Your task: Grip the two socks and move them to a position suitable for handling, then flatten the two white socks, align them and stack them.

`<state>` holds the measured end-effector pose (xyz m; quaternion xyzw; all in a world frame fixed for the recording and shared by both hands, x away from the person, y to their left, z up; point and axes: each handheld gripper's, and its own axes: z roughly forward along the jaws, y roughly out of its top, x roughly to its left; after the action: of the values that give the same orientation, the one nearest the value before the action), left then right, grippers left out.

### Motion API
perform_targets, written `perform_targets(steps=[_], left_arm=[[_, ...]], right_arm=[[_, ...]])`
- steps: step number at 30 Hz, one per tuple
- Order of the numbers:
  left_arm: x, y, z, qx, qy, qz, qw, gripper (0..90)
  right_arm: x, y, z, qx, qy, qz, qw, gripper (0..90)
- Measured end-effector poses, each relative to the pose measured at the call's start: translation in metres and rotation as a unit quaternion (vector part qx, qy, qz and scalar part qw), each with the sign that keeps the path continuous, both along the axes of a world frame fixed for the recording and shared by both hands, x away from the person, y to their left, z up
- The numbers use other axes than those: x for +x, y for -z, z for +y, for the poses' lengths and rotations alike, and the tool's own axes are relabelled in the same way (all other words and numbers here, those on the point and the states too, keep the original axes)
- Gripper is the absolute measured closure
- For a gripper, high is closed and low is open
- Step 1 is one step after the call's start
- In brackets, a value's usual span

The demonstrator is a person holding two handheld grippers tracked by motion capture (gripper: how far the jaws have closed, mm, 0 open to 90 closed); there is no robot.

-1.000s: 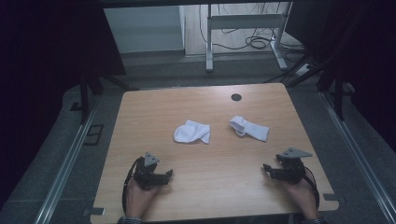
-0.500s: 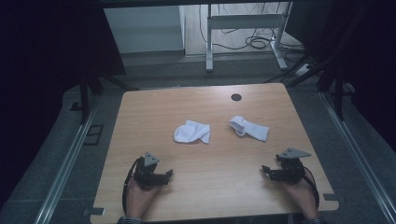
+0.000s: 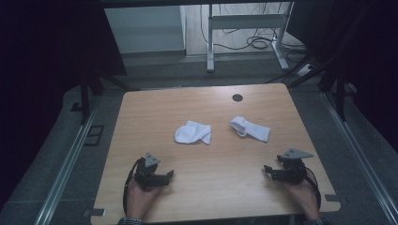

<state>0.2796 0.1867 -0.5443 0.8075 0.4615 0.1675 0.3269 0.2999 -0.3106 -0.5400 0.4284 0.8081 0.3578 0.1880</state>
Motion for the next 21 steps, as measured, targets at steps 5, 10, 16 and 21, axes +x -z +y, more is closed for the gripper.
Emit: perform_targets(steps=[5,10,16,21], left_arm=[[0.000,0.000,0.000,0.000,0.000,0.000,1.0000,13.3],[0.000,0.000,0.000,-0.001,-0.001,0.000,1.0000,13.5],[0.000,0.000,0.000,-0.001,-0.002,0.000,1.0000,13.5],[0.000,0.000,0.000,-0.001,-0.002,0.000,1.0000,13.5]], right_arm=[[0.001,-0.001,-0.001,0.004,0.001,0.002,1.0000,30.0],[0.003,-0.003,0.000,0.008,-0.001,0.005,1.0000,31.7],[0.008,-0.008,0.003,0.016,0.007,0.010,0.9998,32.0],[0.012,-0.013,0.002,0.028,0.013,0.014,0.9994,37.1]])
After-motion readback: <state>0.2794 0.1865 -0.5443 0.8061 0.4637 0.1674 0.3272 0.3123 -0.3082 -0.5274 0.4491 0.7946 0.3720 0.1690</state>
